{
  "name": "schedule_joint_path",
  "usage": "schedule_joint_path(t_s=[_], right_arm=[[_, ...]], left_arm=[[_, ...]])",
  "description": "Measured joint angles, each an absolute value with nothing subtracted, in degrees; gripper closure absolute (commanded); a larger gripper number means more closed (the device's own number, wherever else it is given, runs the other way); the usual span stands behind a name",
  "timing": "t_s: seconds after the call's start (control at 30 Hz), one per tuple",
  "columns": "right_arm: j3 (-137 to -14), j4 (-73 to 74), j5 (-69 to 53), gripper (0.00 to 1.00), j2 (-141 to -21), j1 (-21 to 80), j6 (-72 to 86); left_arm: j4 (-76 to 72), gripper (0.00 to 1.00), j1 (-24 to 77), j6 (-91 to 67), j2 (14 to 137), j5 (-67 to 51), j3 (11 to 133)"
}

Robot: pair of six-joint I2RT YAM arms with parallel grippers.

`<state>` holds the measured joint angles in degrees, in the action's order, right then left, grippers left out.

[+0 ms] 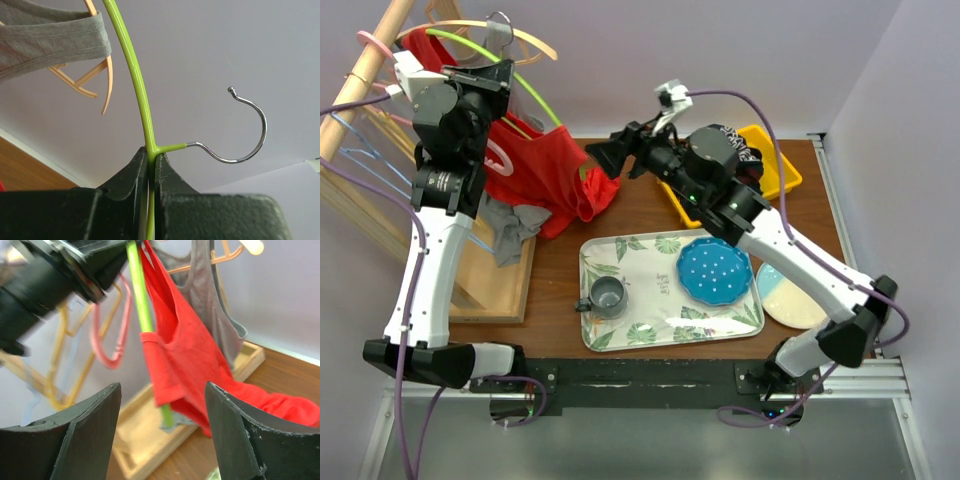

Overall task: Remove the tank top from the hanger
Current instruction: Pick up the hanger from the clothesline.

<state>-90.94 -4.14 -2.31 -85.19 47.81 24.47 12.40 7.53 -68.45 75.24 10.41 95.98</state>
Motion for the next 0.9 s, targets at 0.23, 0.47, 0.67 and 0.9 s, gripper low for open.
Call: schedule_joint_path(t_s=[0.23, 0.47, 0.67, 0.9], right_arm=[[-86.0, -7.9, 0.9, 0.40, -80.8, 48.5, 36.8], [-86.0, -9.6, 3.5, 0.46, -85.5, 48.8, 42.5], [-86.0, -9.8, 5.3, 0.47, -88.9, 48.8, 49.4], [-86.0, -11.7, 8.0, 0.64, -90.3, 48.8, 56.2]], left_arm=[[11.1, 1.00, 7.6, -70.1, 76.8, 11.4, 96.3], [11.2, 1.00, 7.6, -71.0, 77.7, 11.3, 96.8], [11.2, 1.00, 7.7, -71.0, 77.7, 11.3, 96.9], [10.4, 1.00, 7.7, -71.4, 77.6, 11.2, 96.6]])
